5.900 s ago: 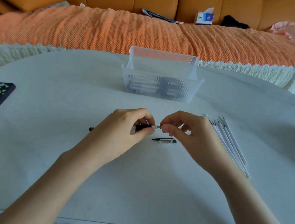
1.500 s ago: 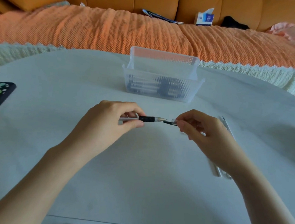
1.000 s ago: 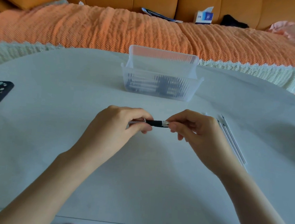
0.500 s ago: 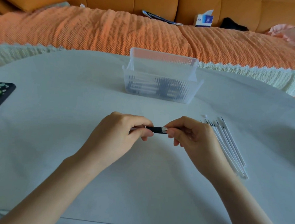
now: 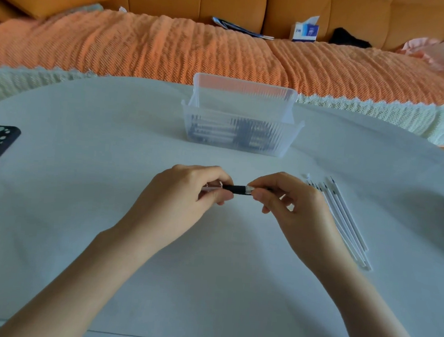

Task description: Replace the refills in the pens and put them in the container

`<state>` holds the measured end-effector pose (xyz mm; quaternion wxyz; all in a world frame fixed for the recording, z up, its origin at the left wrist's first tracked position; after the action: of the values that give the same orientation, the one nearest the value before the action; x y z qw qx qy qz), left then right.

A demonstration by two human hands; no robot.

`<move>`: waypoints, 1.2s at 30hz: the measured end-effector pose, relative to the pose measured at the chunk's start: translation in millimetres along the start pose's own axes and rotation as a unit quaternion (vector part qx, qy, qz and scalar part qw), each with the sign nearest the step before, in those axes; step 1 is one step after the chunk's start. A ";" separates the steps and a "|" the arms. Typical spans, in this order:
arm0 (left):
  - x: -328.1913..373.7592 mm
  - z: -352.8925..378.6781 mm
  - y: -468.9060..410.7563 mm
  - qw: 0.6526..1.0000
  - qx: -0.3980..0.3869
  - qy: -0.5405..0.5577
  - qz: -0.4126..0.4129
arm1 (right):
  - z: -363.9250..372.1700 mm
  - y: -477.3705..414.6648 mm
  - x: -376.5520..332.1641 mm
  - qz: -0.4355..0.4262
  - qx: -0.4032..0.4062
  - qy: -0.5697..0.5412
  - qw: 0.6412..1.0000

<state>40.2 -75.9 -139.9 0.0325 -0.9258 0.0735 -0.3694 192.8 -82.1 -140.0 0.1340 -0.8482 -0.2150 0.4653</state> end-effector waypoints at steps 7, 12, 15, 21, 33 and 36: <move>-2.3 -3.5 -2.4 1.000 0.017 -0.009 -0.004 | -14.8 0.4 10.0 -0.002 0.013 0.072 0.997; -5.7 -16.1 -13.2 0.999 0.040 0.008 -0.017 | -20.0 2.6 7.8 -0.010 0.000 0.101 0.995; 5.8 -29.9 -29.0 0.998 0.068 0.008 -0.009 | -19.1 4.4 6.1 -0.026 -0.012 0.117 0.993; 46.6 -49.5 -85.3 0.997 0.070 -0.032 0.026 | -23.8 5.5 4.6 -0.028 -0.016 0.120 0.992; 21.6 -5.4 -174.4 0.990 -0.071 -0.105 -0.059 | -19.8 5.5 3.6 -0.026 -0.052 0.131 0.990; 15.9 -0.7 -178.5 0.989 -0.087 -0.107 -0.062 | -20.0 4.7 3.1 -0.029 -0.056 0.138 0.988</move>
<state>71.2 97.7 -108.1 -0.0637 -0.9619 0.0446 -0.2621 212.3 -85.2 -133.7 0.1281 -0.9039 -0.2444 0.3268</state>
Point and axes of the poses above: each hand's wrist, its own y-axis away from the middle knuckle, its own z-axis out of the palm, x = y × z, the point moved 9 cm from there along -y, towards the middle knuckle, and after that the axes turned 13 degrees about -z, right-handed, at the moved point
